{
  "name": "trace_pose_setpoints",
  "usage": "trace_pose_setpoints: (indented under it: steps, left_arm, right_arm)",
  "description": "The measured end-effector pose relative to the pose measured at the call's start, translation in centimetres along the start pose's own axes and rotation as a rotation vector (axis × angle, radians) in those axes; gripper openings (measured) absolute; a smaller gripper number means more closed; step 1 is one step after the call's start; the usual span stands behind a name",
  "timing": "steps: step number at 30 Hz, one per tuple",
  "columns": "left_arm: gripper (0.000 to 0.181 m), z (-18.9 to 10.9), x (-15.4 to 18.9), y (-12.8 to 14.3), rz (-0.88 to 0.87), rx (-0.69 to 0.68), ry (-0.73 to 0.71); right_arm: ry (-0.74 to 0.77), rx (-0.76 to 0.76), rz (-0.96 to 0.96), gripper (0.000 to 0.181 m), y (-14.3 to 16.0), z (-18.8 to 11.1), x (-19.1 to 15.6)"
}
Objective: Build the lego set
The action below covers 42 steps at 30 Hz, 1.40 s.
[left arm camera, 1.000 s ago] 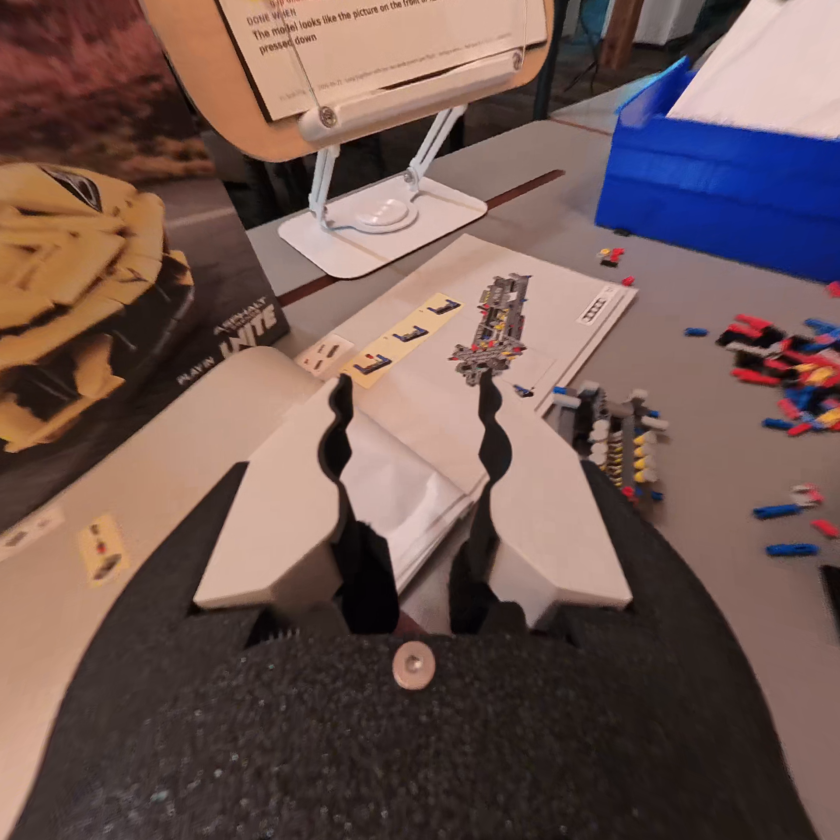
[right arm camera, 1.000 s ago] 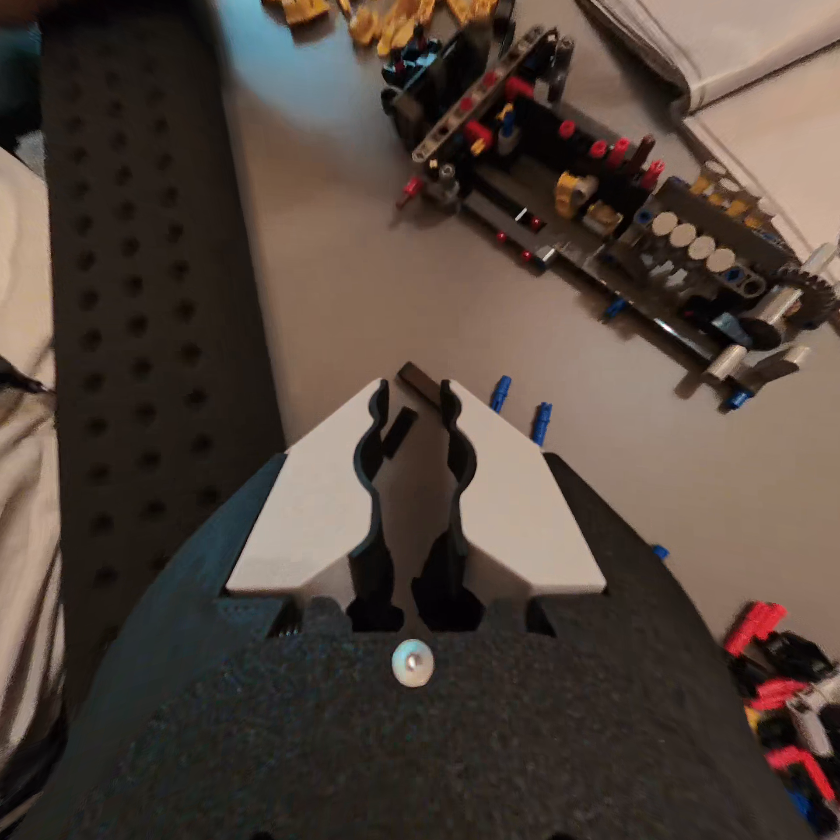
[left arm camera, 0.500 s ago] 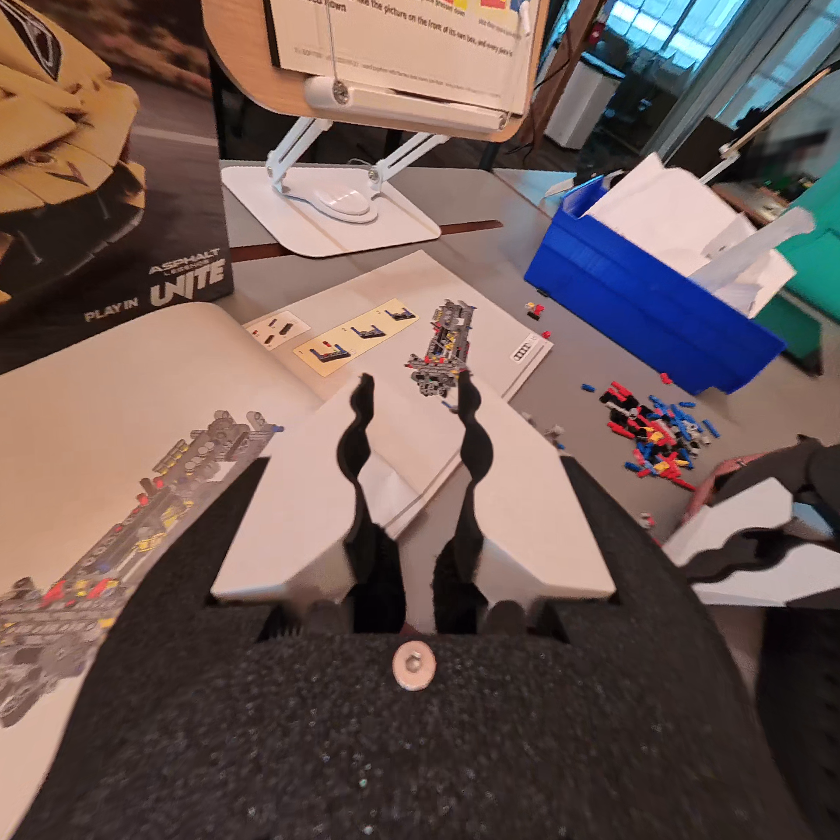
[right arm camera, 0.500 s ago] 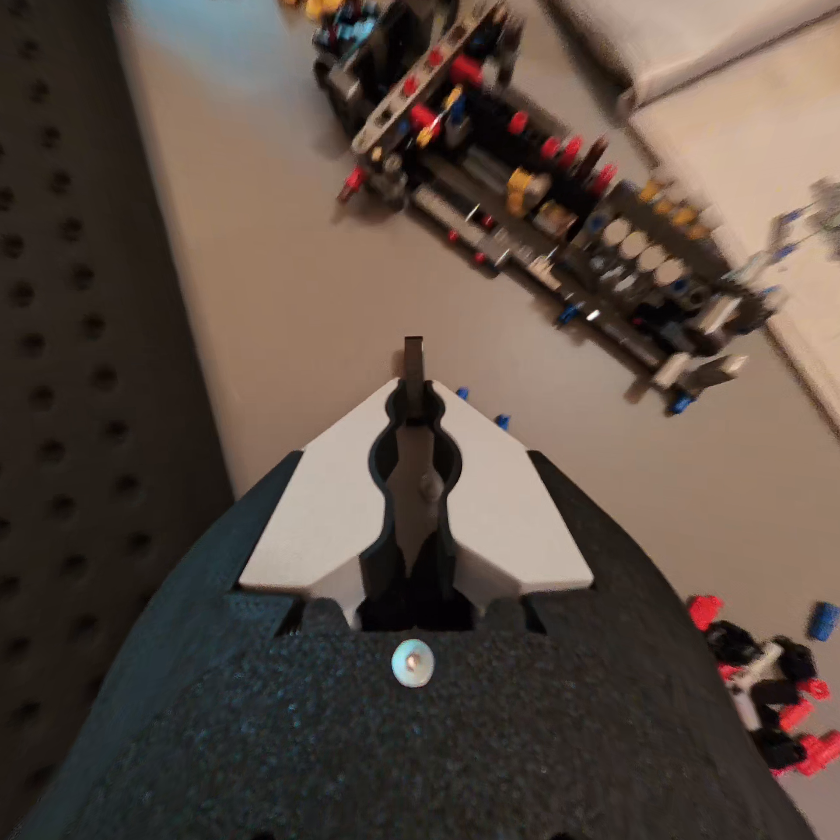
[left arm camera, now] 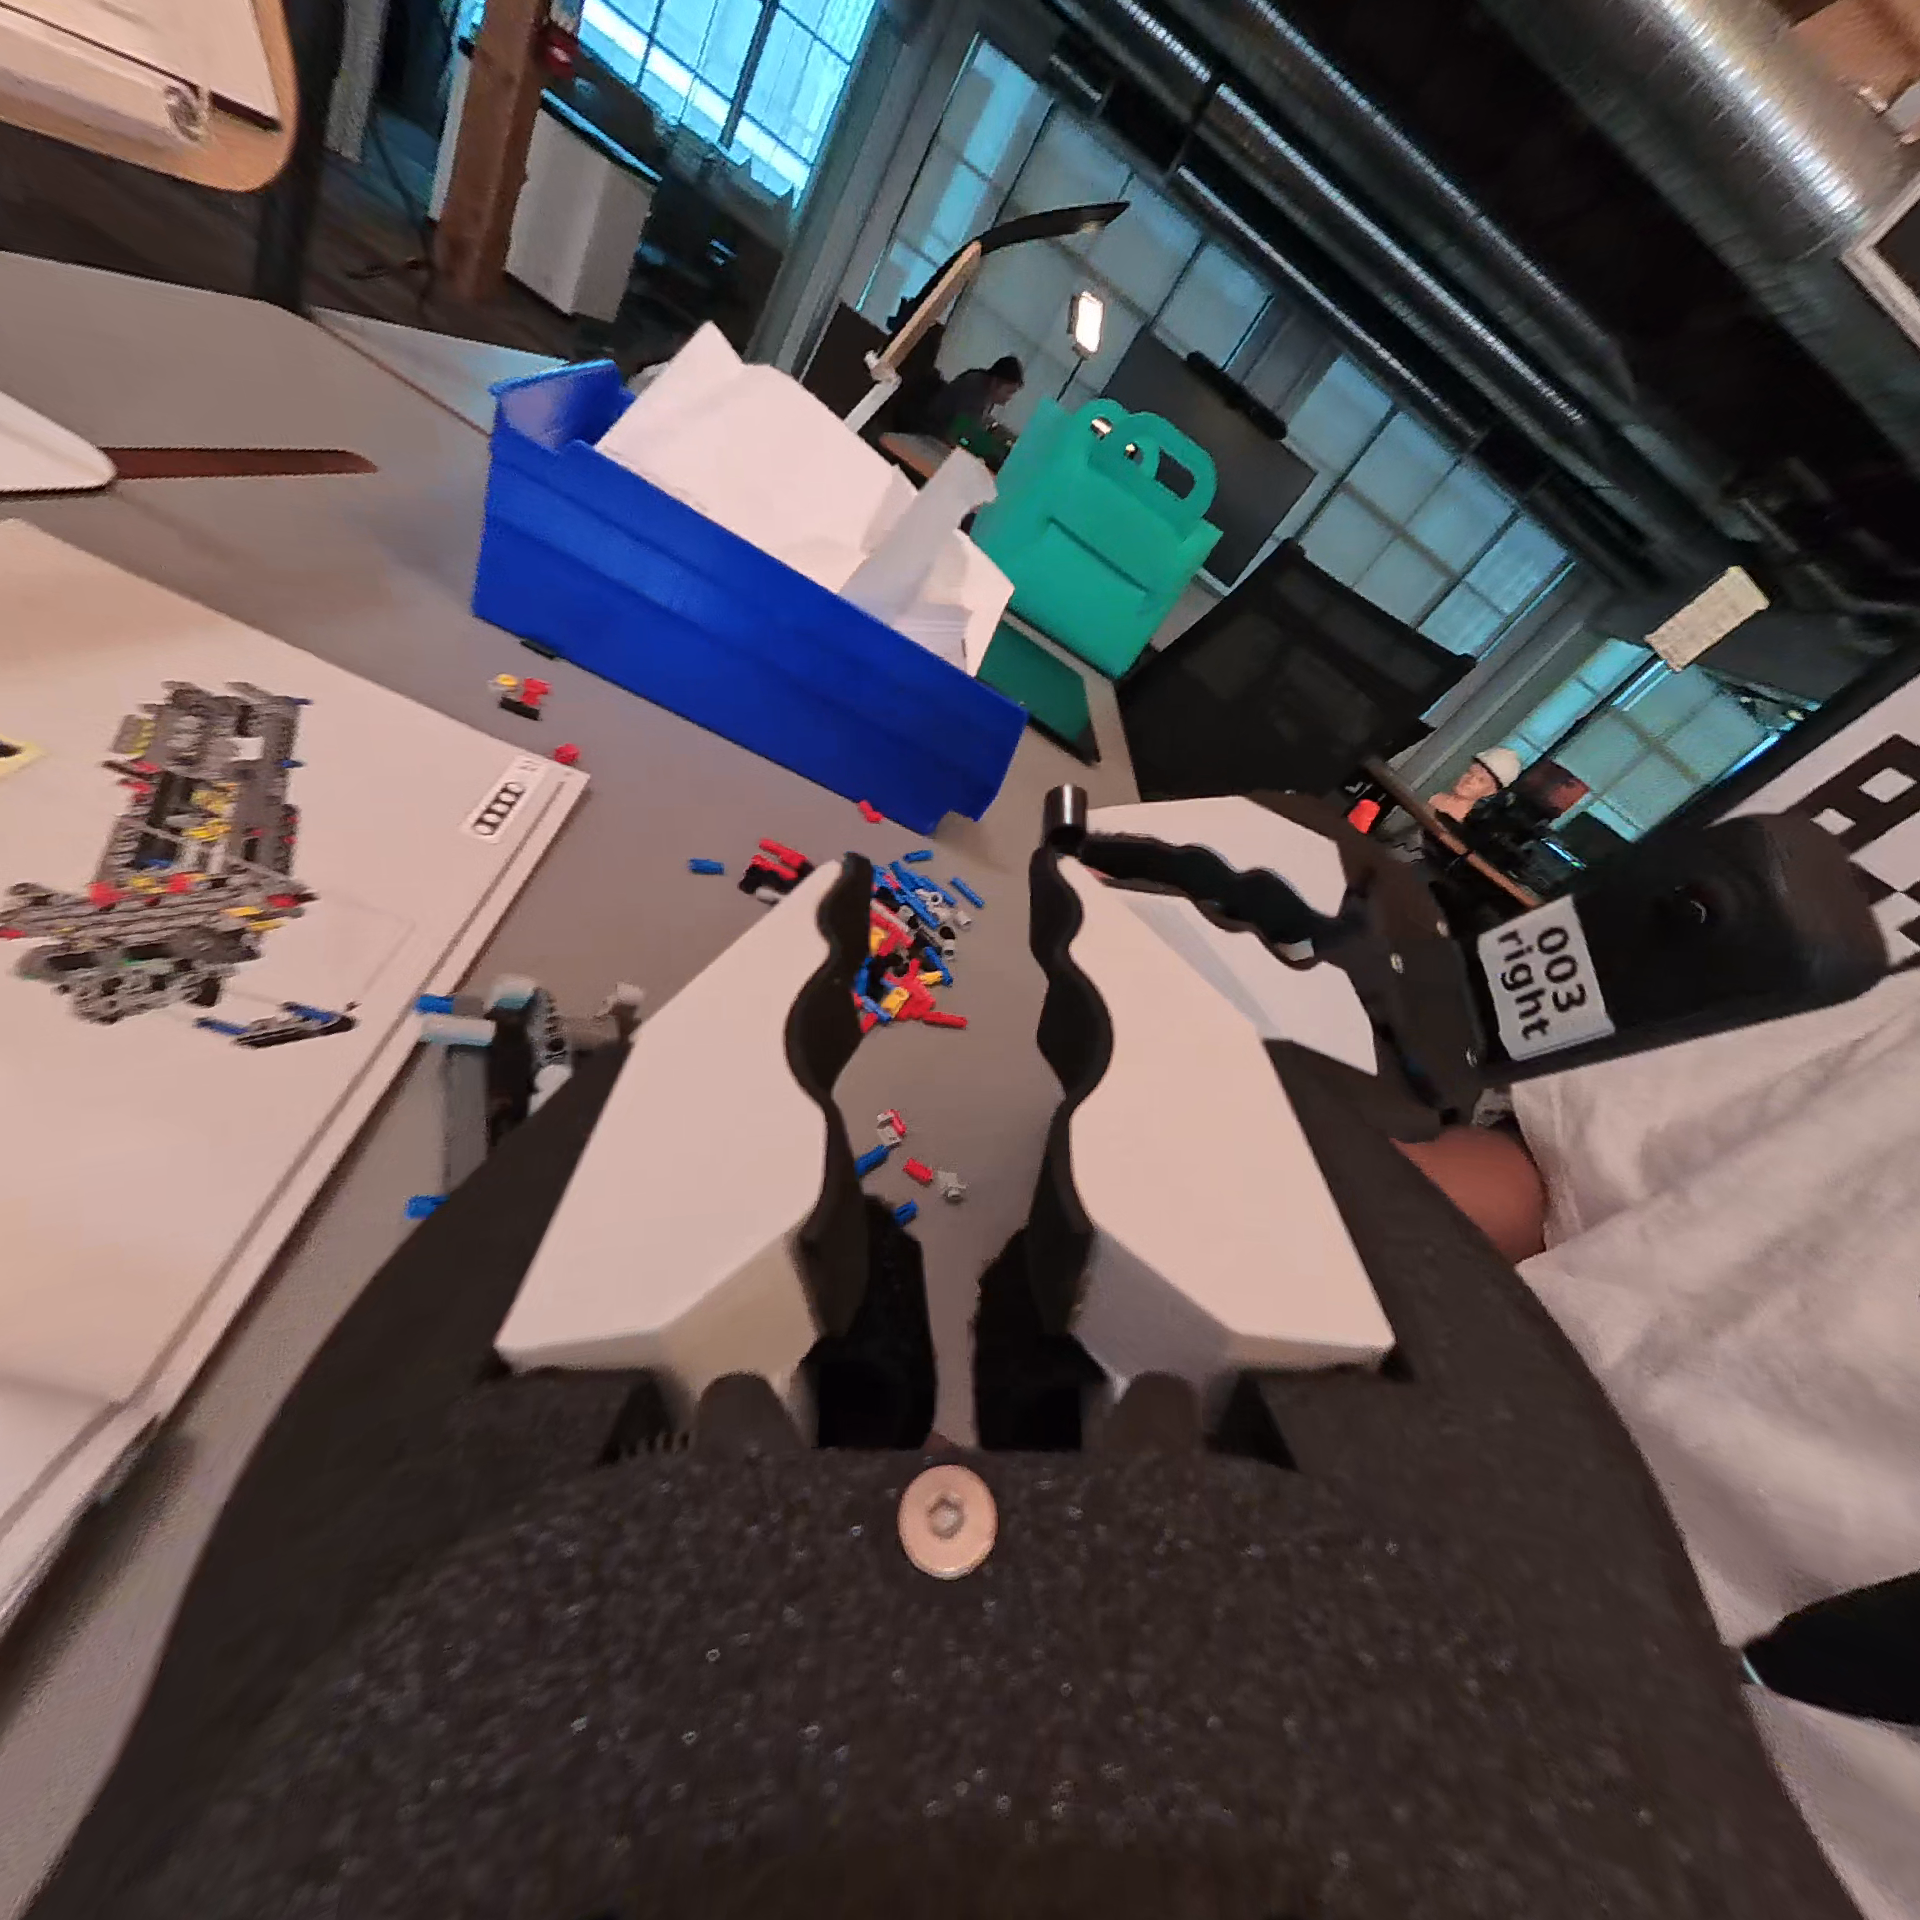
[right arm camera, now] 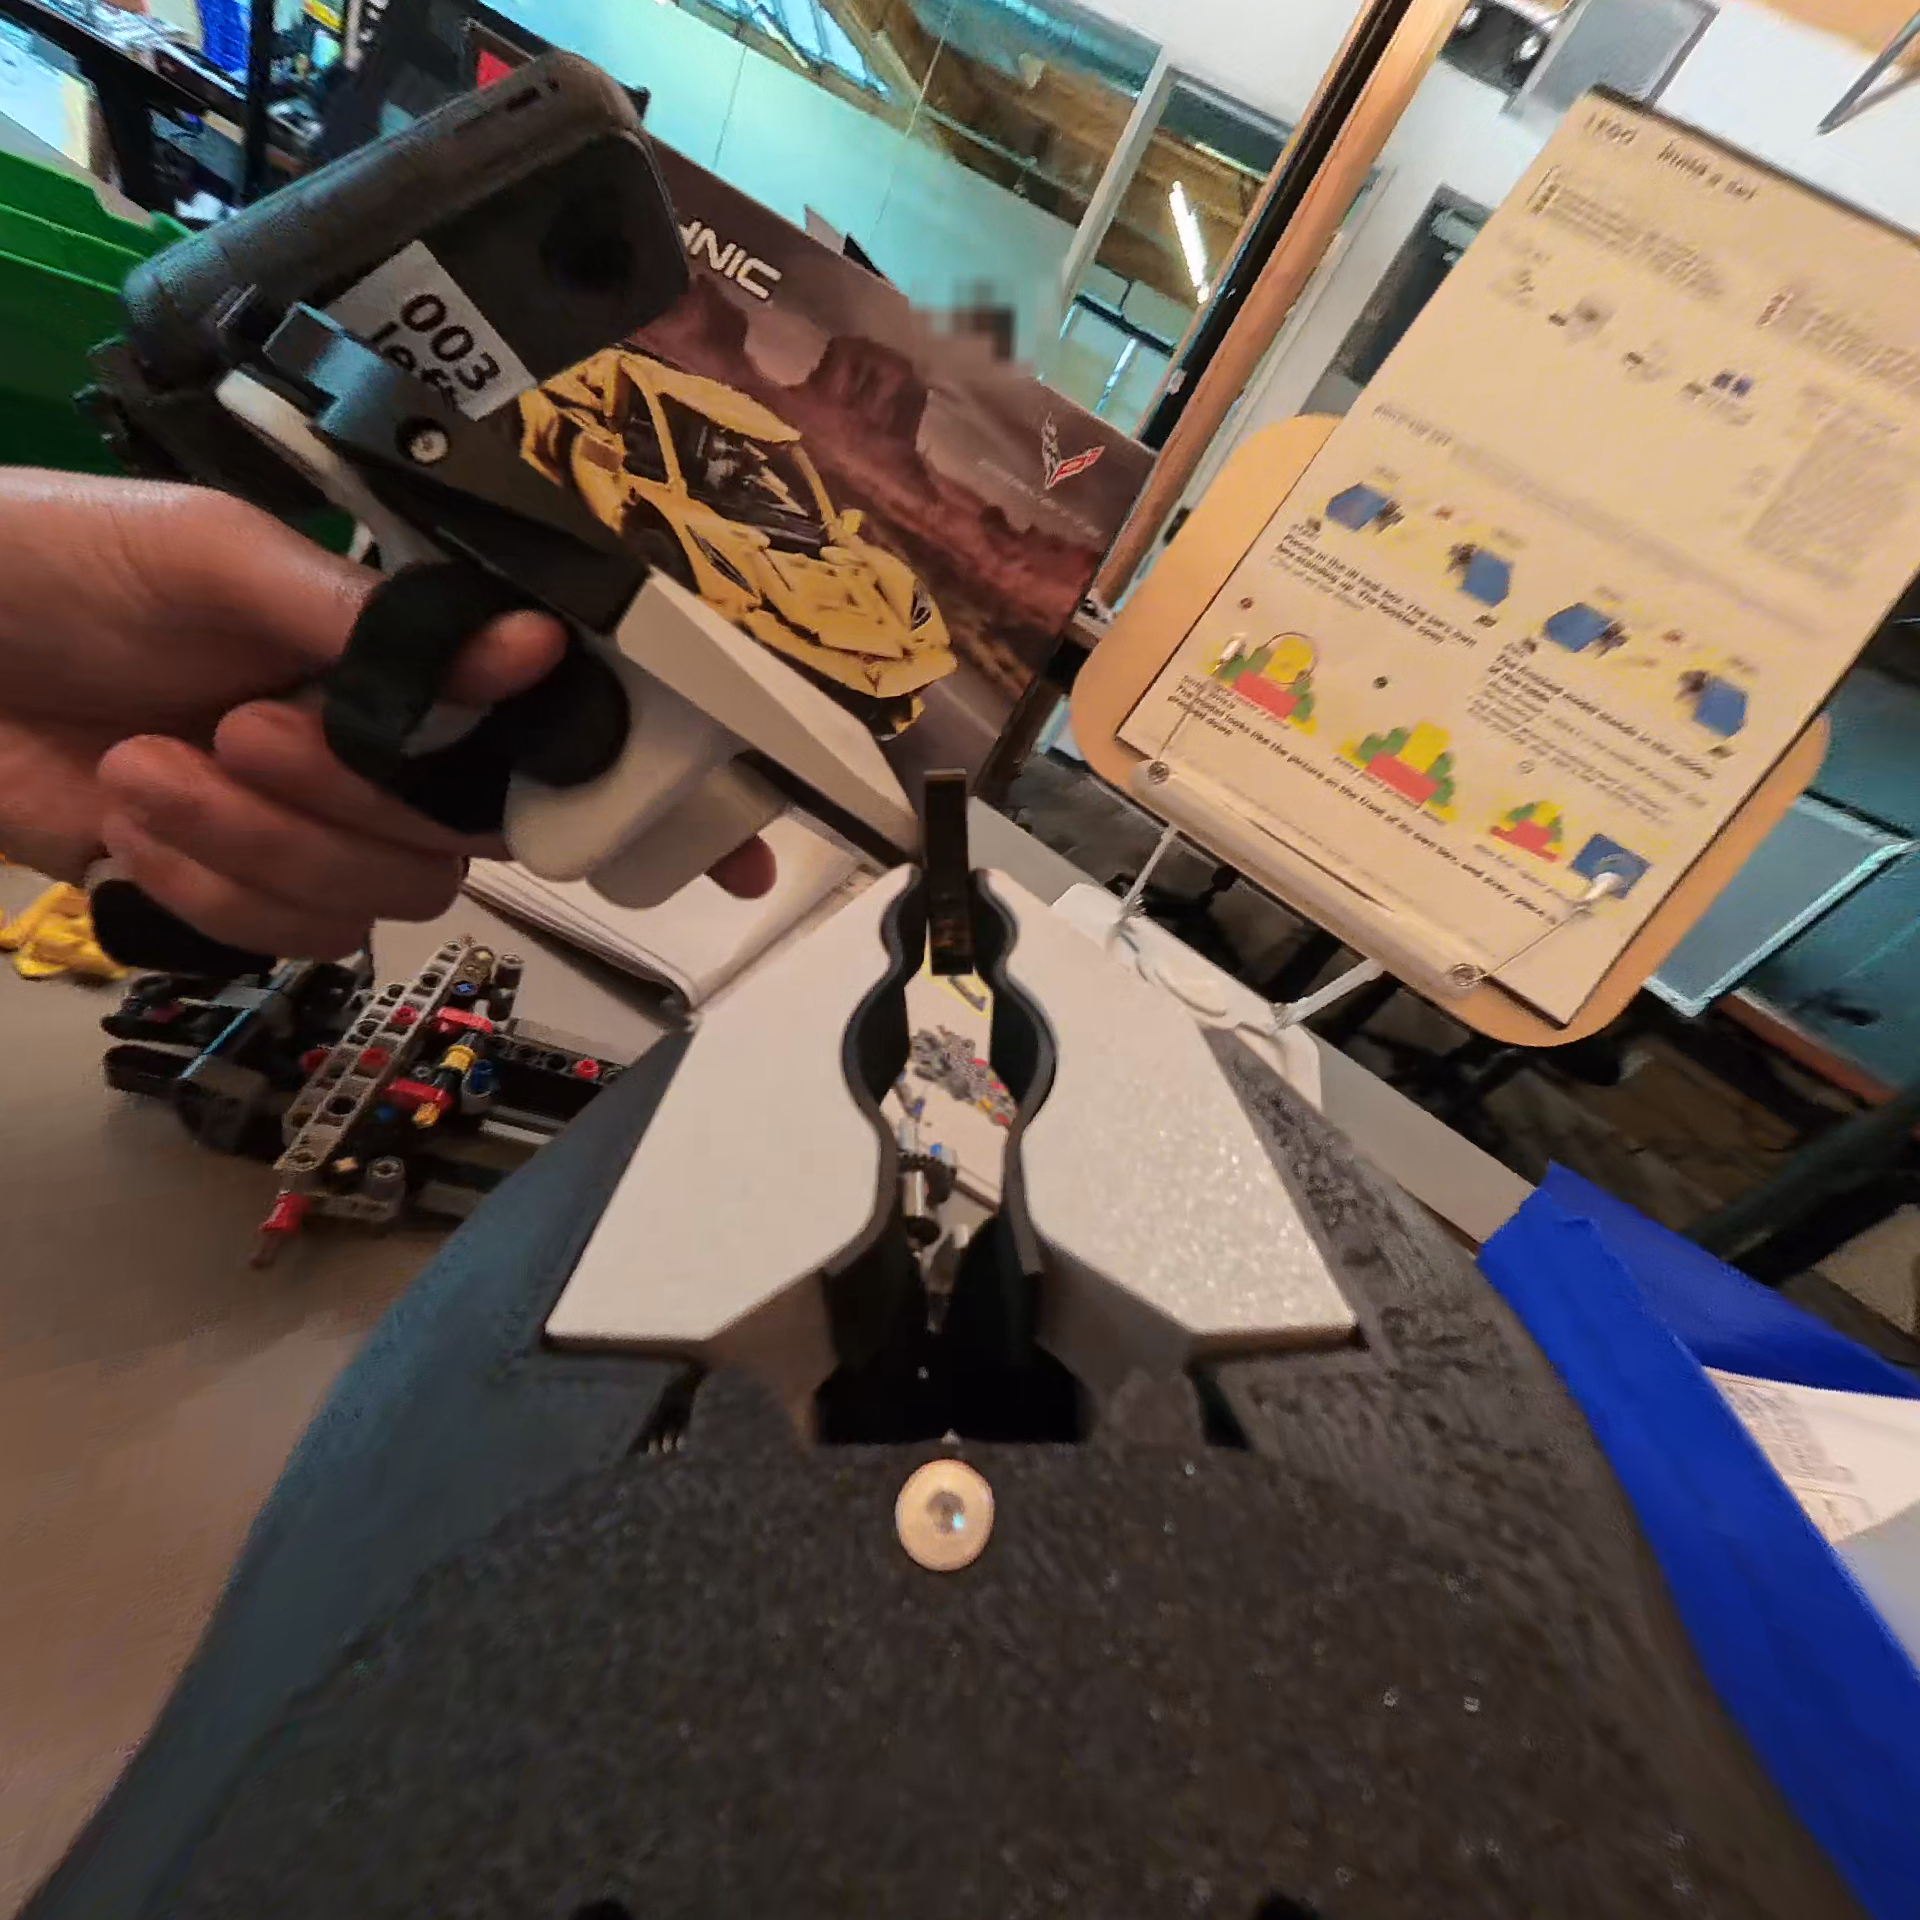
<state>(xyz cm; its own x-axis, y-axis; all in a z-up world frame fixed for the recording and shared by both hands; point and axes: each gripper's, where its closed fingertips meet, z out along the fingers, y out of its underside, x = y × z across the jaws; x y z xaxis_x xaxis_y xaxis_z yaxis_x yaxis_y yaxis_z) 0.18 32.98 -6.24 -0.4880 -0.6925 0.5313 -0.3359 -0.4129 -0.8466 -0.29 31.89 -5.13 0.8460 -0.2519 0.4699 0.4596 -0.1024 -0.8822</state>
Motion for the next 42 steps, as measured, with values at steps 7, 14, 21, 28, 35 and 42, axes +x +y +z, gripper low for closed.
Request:
trace_pose_setpoints:
  steps: [7,14,21,28,35,42]
  left_arm:
    - [0.027,0.4,0.6,0.6,0.018,-0.011,0.041]
    - [0.006,0.7,1.3,1.1,0.025,-0.025,0.083]
    - [0.005,-1.0,4.0,0.6,0.101,-0.020,0.251]
    - [0.006,-3.5,9.4,2.0,0.224,-0.086,0.529]
    - [0.006,-4.0,12.2,4.6,0.254,-0.198,0.668]
    - [0.006,-3.2,12.0,4.4,0.240,-0.171,0.636]
  right_arm:
    - [-0.032,-0.035,0.006,0.007,1.1,0.0,0.2]
    - [-0.035,-0.048,-0.055,0.007,1.2,0.3,-1.0]
    - [-0.357,0.134,0.359,0.018,-1.3,-1.9,-2.3]
    - [-1.268,0.187,1.124,0.027,-4.7,-6.5,-4.6]
    - [-1.540,0.120,1.171,0.020,-5.6,-9.0,-6.6]
    - [-1.509,0.113,1.106,0.009,-5.2,-8.9,-6.9]
